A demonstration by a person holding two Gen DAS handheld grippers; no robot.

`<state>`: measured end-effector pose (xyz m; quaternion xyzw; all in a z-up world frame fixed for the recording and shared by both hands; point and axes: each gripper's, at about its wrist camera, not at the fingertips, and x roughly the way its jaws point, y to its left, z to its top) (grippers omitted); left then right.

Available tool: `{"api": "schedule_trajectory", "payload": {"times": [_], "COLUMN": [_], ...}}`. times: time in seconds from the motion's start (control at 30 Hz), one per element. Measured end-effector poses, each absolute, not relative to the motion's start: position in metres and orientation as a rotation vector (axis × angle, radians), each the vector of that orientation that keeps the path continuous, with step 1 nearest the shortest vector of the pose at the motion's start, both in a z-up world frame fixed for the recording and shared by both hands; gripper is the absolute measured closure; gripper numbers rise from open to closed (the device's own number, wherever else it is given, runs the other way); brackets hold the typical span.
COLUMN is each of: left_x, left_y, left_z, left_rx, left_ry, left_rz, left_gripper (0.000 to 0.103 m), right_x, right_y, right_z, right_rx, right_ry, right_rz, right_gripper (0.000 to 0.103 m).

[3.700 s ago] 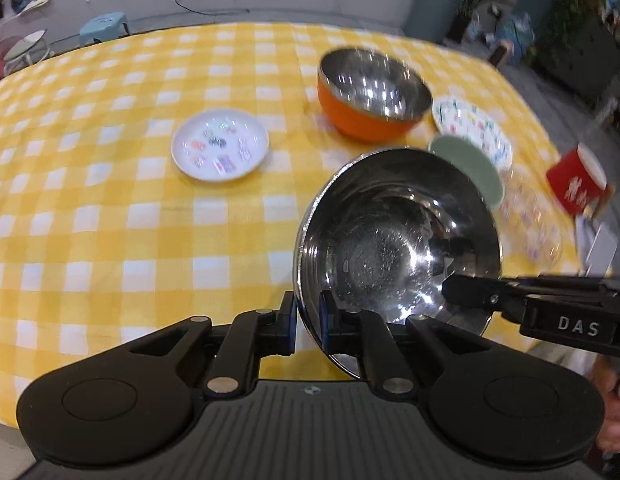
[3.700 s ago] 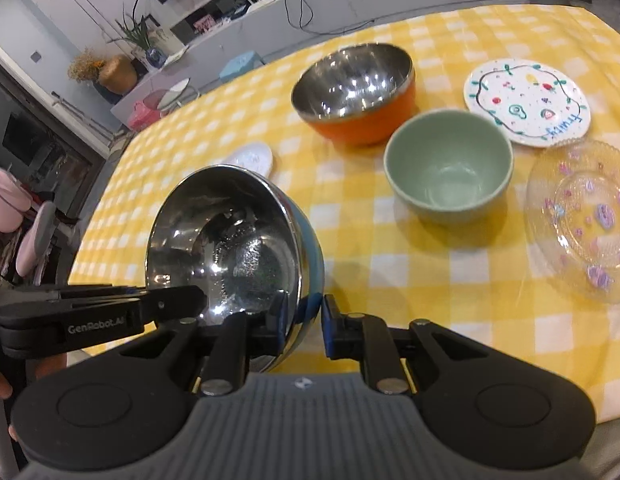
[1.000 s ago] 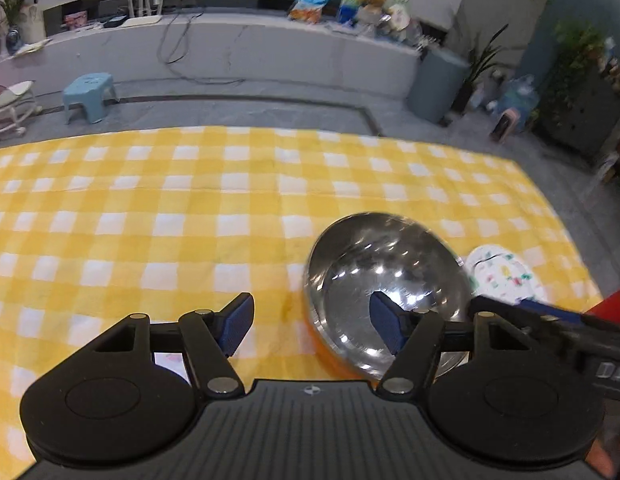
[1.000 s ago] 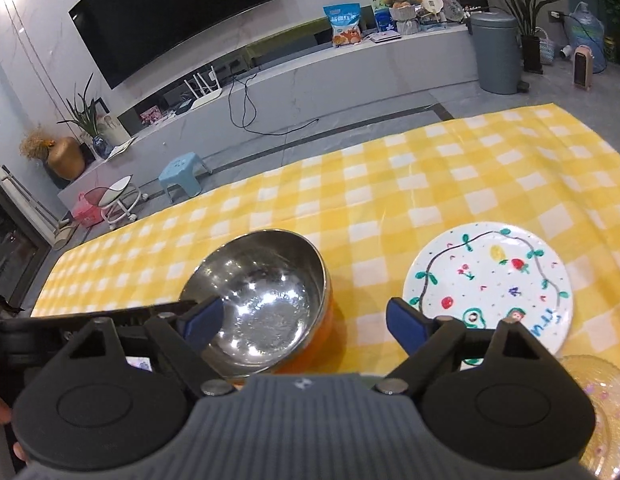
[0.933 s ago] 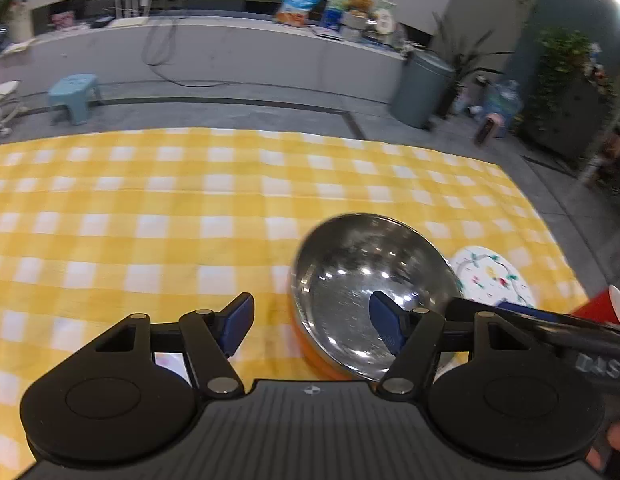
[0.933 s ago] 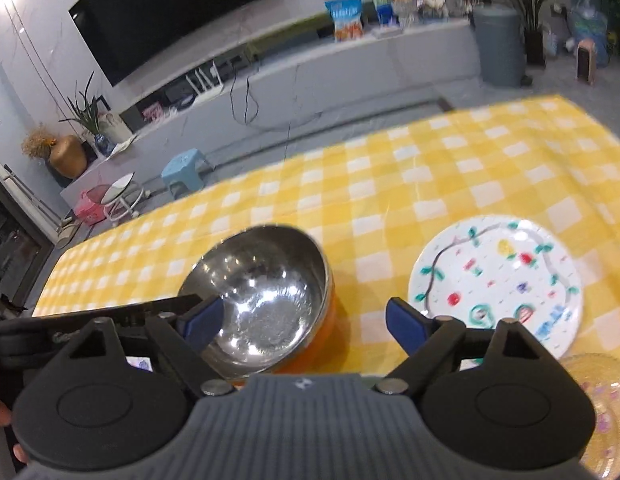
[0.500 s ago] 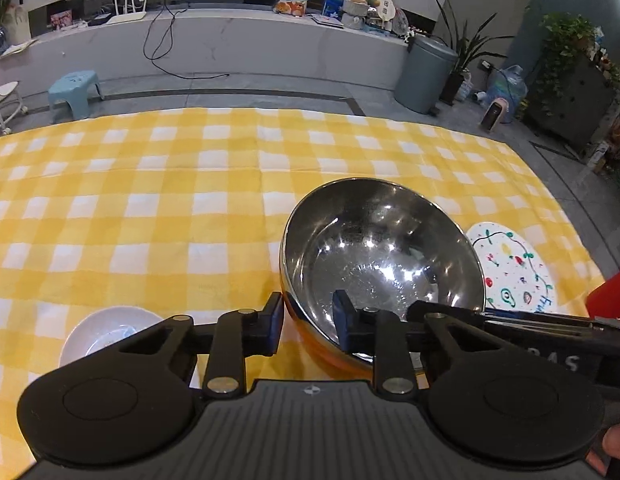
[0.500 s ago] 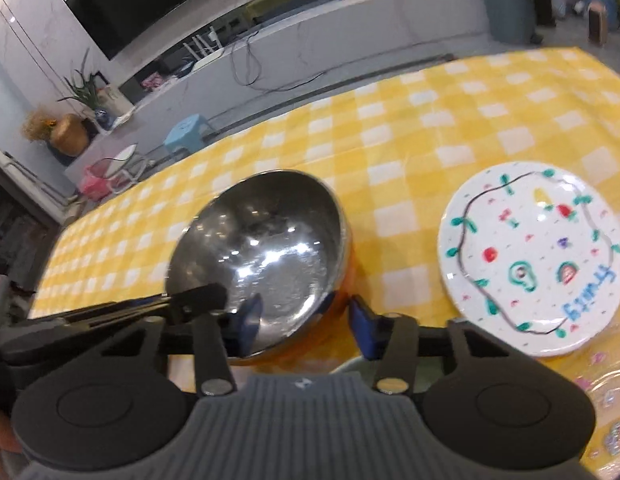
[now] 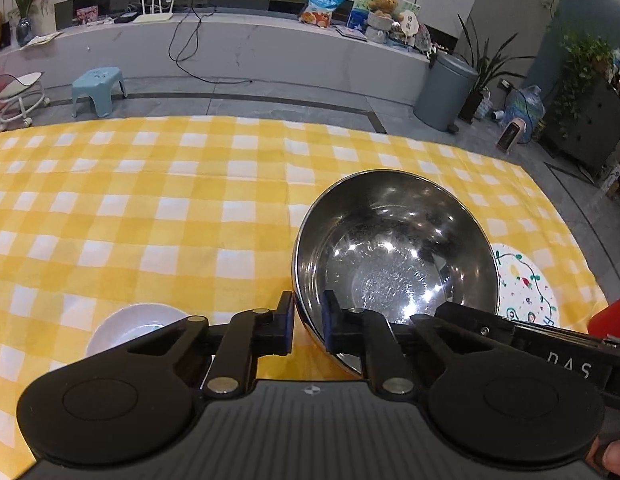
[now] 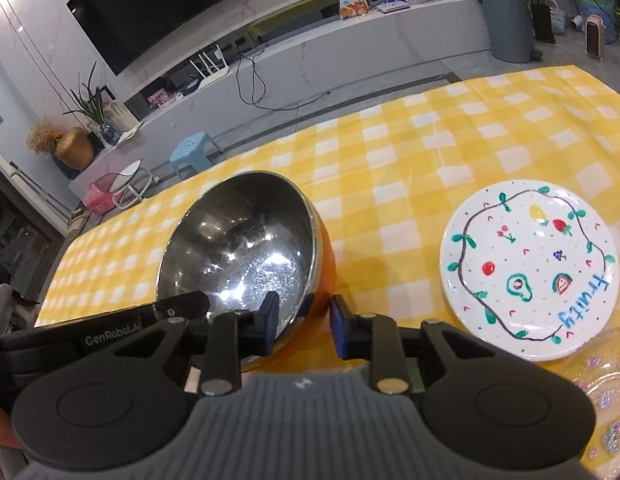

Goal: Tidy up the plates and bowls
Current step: 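Lower the blue bowl into the orange bowl and open the left gripper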

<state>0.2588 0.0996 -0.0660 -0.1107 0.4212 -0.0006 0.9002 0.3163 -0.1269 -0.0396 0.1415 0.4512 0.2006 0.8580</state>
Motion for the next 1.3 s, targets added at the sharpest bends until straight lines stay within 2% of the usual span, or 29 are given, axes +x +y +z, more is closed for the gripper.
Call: {"api": "schedule_trajectory", "payload": {"times": [0.57,0.8,1.3], "left_x": [0.229,0.213,0.161], "left_y": [0.090,0.097,0.093], "left_z": [-0.022,0.000,0.026], "left_rx": [-0.188,-0.213,-0.192], "left_ry": [0.759,0.724,0.747], "left_rz": [0.041,0.051,0.103], "left_gripper": [0.090,0.092,0.091], "right_x": [0.299,0.281,0.236], "right_y": [-0.128,-0.125,-0.126], "right_z": [-0.010,0.013,0.053], "right_rx": [0.304,0.295,0.293], "right_ry": [0.875,0.849,0.839], "right_rz": [0.440,0.471,0.531], "right_gripper": [0.088,0.088,0.092]}}
